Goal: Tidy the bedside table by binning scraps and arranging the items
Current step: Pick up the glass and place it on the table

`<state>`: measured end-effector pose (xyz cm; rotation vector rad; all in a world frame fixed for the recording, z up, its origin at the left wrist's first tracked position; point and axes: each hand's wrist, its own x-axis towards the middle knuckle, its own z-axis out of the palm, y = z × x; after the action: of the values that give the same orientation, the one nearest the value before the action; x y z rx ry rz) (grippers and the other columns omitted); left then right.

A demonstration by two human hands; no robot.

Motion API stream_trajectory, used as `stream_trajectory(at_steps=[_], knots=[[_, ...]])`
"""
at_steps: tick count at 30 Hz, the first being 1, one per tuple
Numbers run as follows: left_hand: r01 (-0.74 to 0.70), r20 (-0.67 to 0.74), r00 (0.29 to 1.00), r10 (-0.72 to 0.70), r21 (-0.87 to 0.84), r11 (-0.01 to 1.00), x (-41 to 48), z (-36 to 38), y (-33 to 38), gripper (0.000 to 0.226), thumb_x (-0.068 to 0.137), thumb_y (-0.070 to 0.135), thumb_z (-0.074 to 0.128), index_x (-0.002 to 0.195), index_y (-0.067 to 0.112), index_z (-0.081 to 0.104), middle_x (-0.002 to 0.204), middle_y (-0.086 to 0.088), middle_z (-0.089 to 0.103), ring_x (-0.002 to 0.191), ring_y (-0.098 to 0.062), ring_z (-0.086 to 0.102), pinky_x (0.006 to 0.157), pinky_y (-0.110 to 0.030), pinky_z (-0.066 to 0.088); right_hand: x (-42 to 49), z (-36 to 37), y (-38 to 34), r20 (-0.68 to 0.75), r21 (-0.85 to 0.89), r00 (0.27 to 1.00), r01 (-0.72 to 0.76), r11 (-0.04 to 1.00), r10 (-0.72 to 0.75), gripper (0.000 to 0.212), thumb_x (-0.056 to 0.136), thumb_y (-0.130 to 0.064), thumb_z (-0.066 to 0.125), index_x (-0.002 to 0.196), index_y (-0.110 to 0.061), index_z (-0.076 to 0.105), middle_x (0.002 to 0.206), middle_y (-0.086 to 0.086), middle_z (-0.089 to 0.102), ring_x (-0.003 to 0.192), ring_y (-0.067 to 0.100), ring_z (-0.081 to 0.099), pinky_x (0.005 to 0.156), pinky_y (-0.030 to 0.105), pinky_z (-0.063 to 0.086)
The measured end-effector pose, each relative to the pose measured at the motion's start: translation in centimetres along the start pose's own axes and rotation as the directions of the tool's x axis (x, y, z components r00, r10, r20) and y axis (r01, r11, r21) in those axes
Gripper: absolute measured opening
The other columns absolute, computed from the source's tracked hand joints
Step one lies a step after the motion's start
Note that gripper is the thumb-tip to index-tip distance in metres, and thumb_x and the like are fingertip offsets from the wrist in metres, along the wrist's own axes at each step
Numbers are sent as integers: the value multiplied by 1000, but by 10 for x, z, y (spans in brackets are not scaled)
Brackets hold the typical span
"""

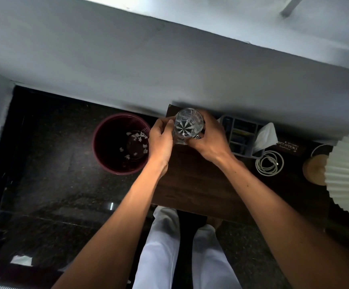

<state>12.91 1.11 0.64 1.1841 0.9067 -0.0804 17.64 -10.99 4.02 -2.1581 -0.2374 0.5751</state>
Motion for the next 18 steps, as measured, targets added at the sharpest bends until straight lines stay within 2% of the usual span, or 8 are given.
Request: stream_trajectory(at_steps=[4,7,8,11,13,18], knots=[[4,1,1000,-4,13,1000,2,2,-3,15,102,17,52,98,20,66,105,-4,72,97,-11,69,92,-38,58,2,-1,-1,-14,13,1000,-1,1000,1,50,69,-10,84,113,-16,60,90,-24,55,97,7,59,91,40,56],[-10,-5,1000,10,40,999,3,3,-7,16,102,18,52,102,21,68,108,-2,73,103,-12,70,100,-43,56,1,-2,-1,-19,0,1000,-21,1000,21,49,70,-6,84,92,-38,54,85,-25,55,86,-2,60,89,37,57],[-13,-6,1000,13,47,999,3,3,-8,16,102,20,52,103,21,68,108,-1,74,105,-12,69,102,-45,55,1,-1,-1,-21,5,999,-32,999,32,49,70,-6,84,91,-38,54,85,-25,55,86,-2,60,90,36,57],[-6,-9,1000,7,58,998,3,2,-9,17,101,23,53,105,22,69,109,1,74,106,-11,68,104,-47,53,1,2,1,-27,12,999,-46,999,46,48,70,-8,85,111,-18,62,86,-26,53,92,3,59,92,36,57],[2,-8,1000,-2,48,999,3,2,-9,17,102,21,52,105,22,69,108,1,73,103,-9,69,103,-45,54,1,1,1,-27,11,999,-33,999,33,48,72,-6,84,114,-10,63,84,-26,52,92,4,57,92,33,55],[8,0,1000,-8,41,999,4,2,-9,18,103,21,51,105,22,69,107,2,73,101,-6,69,101,-41,56,0,1,0,-42,27,999,-19,999,20,52,70,-4,84,115,-16,61,90,-24,53,97,5,56,91,25,52]])
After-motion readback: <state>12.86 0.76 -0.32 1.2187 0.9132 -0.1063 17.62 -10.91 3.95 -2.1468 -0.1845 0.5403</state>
